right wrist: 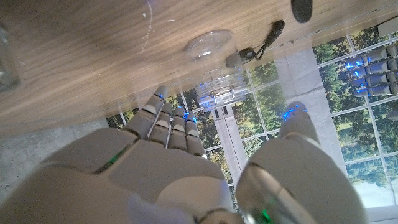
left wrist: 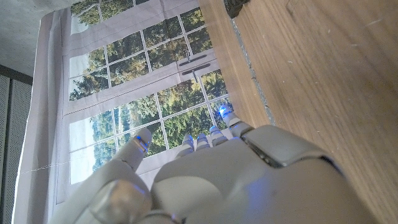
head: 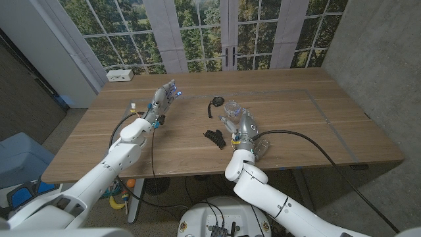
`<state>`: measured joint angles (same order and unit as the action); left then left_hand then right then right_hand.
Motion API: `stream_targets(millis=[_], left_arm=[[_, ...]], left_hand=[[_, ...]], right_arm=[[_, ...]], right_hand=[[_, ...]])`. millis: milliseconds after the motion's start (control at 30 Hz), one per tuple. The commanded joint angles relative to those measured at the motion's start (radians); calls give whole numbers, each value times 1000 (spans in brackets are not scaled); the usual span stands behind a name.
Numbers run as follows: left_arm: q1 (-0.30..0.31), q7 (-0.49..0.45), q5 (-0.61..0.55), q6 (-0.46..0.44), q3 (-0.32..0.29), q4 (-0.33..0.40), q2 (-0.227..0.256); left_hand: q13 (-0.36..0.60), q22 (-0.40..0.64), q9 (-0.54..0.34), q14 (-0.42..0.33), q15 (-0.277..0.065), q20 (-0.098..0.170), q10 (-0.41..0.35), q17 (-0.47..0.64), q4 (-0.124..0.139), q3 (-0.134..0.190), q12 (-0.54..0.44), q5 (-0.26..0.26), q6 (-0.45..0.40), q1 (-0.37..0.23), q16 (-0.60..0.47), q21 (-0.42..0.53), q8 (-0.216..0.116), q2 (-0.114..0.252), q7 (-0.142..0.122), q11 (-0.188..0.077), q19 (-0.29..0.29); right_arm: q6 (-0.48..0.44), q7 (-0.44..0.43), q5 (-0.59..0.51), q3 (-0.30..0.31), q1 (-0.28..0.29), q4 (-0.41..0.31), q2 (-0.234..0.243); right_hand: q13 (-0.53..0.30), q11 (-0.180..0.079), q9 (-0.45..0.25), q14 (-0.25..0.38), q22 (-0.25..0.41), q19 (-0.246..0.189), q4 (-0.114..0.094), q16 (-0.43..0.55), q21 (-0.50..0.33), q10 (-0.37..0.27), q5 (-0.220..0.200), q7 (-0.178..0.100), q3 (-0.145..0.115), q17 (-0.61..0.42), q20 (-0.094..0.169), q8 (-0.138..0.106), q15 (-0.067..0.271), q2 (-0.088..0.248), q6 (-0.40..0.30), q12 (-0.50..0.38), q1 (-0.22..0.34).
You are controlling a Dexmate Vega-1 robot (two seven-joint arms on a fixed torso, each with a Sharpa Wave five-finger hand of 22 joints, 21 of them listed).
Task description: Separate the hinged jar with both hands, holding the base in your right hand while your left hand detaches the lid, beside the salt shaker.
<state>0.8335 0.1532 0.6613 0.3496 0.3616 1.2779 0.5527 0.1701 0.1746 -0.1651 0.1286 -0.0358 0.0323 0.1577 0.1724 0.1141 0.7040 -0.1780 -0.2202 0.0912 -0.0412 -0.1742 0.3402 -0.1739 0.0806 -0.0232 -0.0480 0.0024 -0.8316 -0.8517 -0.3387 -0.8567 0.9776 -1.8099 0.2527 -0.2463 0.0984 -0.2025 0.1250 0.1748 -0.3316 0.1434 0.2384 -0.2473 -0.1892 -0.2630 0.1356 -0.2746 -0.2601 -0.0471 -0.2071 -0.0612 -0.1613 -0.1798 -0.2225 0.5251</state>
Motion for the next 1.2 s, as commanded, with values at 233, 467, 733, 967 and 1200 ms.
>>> stream_targets(millis=[233, 467, 733, 967, 1200], left_arm=[[10, 7, 7, 14, -10, 2, 6], [14, 11, 11, 22, -14, 2, 6], [13, 21, 16, 36, -18, -3, 4], [12, 30, 20, 43, -20, -9, 3], [17, 29, 25, 42, -25, -6, 6]], left_hand=[[4, 4, -5, 10, -3, 22, 7, 0, 1, 6, -8, -3, 7, 4, -5, -5, -5, 86, 6, -1, 8], [4, 4, -5, 10, -2, 22, 8, 0, 0, 7, -8, -3, 7, 4, -5, -7, -5, 86, 6, -2, 9], [4, 4, -5, 11, -2, 22, 9, 0, -1, 8, -8, -3, 8, 3, -4, -9, -5, 86, 6, 0, 9], [4, 4, -5, 10, -1, 21, 9, -1, -2, 9, -8, -3, 9, 2, -4, -10, -4, 86, 8, 1, 10], [4, 4, -5, 10, 0, 21, 10, -1, -4, 9, -8, -4, 9, 2, -4, -11, -4, 85, 9, 2, 11]], right_arm=[[-50, -67, -23, -40, -57, 125, -87], [-68, -132, -35, -44, -73, 197, -144], [-142, -157, -24, -41, -109, 272, -209], [-204, -168, 6, -33, -148, 345, -266], [-213, -239, 26, -12, -175, 432, -331]], right_hand=[[-19, -7, -9, 11, 5, -18, -8, 22, 6, -31, -18, 31, 25, -19, -12, -22, 6, 7, -25, -21, 11], [-42, -16, -16, 74, 7, -9, -16, 58, 18, -80, -31, 31, 58, -42, -29, -40, 17, 5, -60, -48, 1], [-74, 2, -26, 63, 9, 20, -17, 70, 33, -78, -44, 59, 89, -73, -65, -39, -9, 5, -38, -56, 2], [-103, 38, -31, 17, 9, 40, -17, 64, 41, -28, -59, 72, 112, -101, -88, -29, -50, 19, 3, -43, 19], [-116, 58, -32, 5, 8, 51, -11, 65, 45, -10, -68, 73, 112, -113, -94, -25, -65, 35, 20, -39, 49]])
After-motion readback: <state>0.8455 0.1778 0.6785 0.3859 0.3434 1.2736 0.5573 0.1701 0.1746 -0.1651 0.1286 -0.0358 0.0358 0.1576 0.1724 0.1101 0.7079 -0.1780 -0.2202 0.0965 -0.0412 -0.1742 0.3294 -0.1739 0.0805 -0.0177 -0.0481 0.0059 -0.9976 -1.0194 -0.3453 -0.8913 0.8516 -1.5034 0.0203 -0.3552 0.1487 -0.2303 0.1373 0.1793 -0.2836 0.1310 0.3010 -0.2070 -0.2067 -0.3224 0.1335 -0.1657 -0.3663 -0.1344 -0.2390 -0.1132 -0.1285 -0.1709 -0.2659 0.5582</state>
